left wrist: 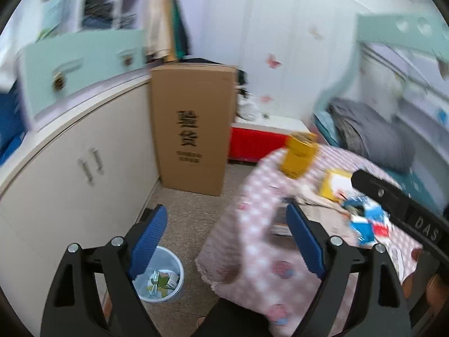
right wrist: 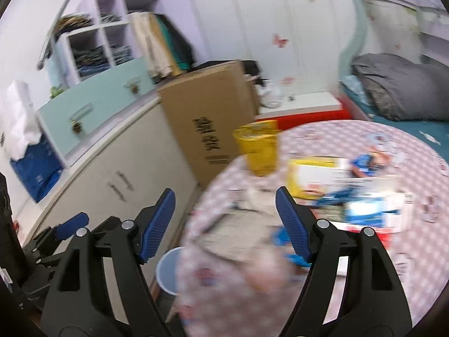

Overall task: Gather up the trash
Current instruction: 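Return to the table and grasp a white paper scrap with the left gripper, then grasp the yellow paper bag with the right gripper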

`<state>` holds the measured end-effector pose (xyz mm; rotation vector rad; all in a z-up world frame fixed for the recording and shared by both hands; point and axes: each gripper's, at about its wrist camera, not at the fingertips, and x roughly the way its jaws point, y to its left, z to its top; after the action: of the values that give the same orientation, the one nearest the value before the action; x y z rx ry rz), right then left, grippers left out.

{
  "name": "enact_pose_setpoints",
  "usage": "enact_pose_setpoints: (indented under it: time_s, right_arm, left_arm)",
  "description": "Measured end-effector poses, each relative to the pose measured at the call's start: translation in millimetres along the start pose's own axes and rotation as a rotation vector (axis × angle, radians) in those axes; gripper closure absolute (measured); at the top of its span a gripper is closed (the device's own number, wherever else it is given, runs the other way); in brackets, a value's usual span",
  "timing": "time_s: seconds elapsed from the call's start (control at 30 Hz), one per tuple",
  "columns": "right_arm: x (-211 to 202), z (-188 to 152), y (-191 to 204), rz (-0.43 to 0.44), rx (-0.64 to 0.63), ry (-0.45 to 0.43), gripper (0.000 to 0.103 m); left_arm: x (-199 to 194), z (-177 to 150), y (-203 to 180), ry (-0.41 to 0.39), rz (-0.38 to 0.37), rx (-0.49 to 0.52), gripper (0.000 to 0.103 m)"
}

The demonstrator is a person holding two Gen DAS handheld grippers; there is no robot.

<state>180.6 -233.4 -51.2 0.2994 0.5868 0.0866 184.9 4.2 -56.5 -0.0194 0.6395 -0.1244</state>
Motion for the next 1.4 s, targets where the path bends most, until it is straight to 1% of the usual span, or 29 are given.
enact_pose_setpoints:
  time_s: [0.13, 0.2, 0.3, 0.37, 0.47, 0.53, 0.63, 0.7, 0.73, 0.77, 0.83, 0.87, 0.93, 0.97, 1.0, 1.03, 1.1, 1.17, 1.27, 1.37, 1.4]
  right_arm:
    - [-10, -2, -51, -0.05, 0.066, 0.001, 0.03]
    - [-12, -4, -70, -0.062, 0.09, 0.005, 0.03]
    - [-14, -8, -91, -0.076, 0.117, 0.011, 0.03]
    - [-13, -10, -101, -0.078, 0.131, 0.016, 0.03]
    - [-9, -12, -114, -0.073, 0.146, 0.031, 0.03]
    - [-5, -13, -118, -0.072, 0.146, 0.04, 0.03]
    - [1, -12, -125, -0.068, 0.152, 0.055, 0.03]
    - [3, -11, -130, -0.066, 0.159, 0.062, 0.03]
    - [6, -10, -132, -0.065, 0.163, 0.067, 0.03]
    - [7, -10, -133, -0.064, 0.165, 0.07, 0.03]
    - [9, -9, -136, -0.062, 0.167, 0.076, 0.03]
    - [10, -9, -136, -0.061, 0.166, 0.078, 0.03]
    - [11, -8, -136, -0.06, 0.163, 0.081, 0.03]
    - [12, -8, -135, -0.06, 0.159, 0.082, 0.03]
    - [12, -7, -134, -0.058, 0.155, 0.085, 0.03]
    - [13, -6, -133, -0.059, 0.152, 0.085, 0.03]
    - [15, -3, -130, -0.057, 0.146, 0.087, 0.03]
    - [17, 0, -127, -0.052, 0.141, 0.087, 0.03]
    - [22, 6, -118, -0.033, 0.131, 0.092, 0.03]
    - [30, 14, -103, -0.023, 0.097, 0.096, 0.03]
    - [34, 17, -97, -0.02, 0.085, 0.099, 0.03]
  left_arm:
    - [9, -3, -58, 0.019, -0.06, 0.132, 0.018]
    - [16, -5, -88, 0.03, -0.08, 0.203, 0.018]
    - [30, -10, -119, 0.059, -0.076, 0.265, 0.018]
    - [44, -11, -137, 0.086, -0.052, 0.314, 0.018]
    - [65, -10, -148, 0.128, -0.004, 0.363, 0.018]
    - [74, -10, -150, 0.142, 0.03, 0.388, 0.019]
    - [86, -11, -154, 0.167, 0.055, 0.414, 0.019]
    - [93, -11, -155, 0.187, 0.052, 0.422, 0.028]
    - [98, -11, -155, 0.204, 0.051, 0.424, 0.036]
    - [100, -11, -155, 0.214, 0.052, 0.424, 0.042]
    - [105, -11, -153, 0.237, 0.048, 0.415, 0.05]
    - [106, -11, -152, 0.241, 0.038, 0.407, 0.06]
    - [106, -7, -146, 0.254, 0.01, 0.367, 0.076]
    - [102, -3, -142, 0.238, 0.0, 0.34, 0.086]
    - [98, 2, -137, 0.227, -0.02, 0.311, 0.089]
    - [95, 5, -134, 0.222, -0.034, 0.29, 0.092]
    - [88, 14, -123, 0.201, -0.066, 0.24, 0.095]
    - [81, 22, -112, 0.173, -0.074, 0.209, 0.098]
    - [73, 29, -96, 0.133, -0.071, 0.164, 0.101]
    - [68, 37, -79, 0.113, -0.113, 0.102, 0.101]
    - [66, 38, -73, 0.101, -0.117, 0.086, 0.101]
